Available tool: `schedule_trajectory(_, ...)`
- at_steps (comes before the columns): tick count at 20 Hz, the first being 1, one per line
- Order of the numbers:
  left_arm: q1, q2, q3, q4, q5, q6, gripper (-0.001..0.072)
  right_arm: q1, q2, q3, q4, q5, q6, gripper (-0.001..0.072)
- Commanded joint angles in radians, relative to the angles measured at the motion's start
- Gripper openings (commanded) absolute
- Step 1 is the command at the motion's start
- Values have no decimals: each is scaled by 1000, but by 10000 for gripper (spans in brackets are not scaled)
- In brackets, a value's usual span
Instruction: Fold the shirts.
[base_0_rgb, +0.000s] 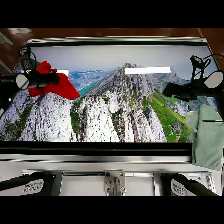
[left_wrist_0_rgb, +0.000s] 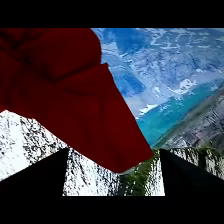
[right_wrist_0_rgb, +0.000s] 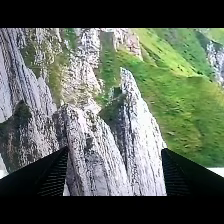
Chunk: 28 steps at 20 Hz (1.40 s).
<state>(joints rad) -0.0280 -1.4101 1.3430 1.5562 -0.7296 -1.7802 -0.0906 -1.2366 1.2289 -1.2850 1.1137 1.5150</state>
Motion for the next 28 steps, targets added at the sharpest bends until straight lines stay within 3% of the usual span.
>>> schedule_trajectory(1,118,-237,280,3,-171,36,675,3,-1,0,18,-15,1,698)
schedule_trajectory(4,191,-422,475,3,-319,-37,675,3,-1,-2,28,-14,1,698)
schedule_trajectory(7,232,-538,565,0,-358,-54,716,3,-1,-2,37,-15,1,698)
schedule_trajectory(16,247,-676,573,-19,-204,-55,714,3,-1,-2,83,-14,0,698)
schedule_trajectory(20,246,-691,573,-123,-75,-55,704,3,-1,-2,123,13,-1,698)
schedule_trajectory(21,247,-690,574,-144,-58,-55,520,3,-1,-2,127,14,-1,698)
schedule_trajectory(22,248,-685,574,-171,-60,-54,111,3,-1,-2,129,15,-1,698)
schedule_trajectory(23,247,-676,574,-205,-64,-45,38,3,-1,-2,128,16,-1,698)
schedule_trajectory(25,239,-636,574,-278,-76,-2,37,3,-1,-2,128,24,-1,698)
schedule_trajectory(28,179,-490,574,-301,-128,206,36,3,0,-1,128,67,-17,698)
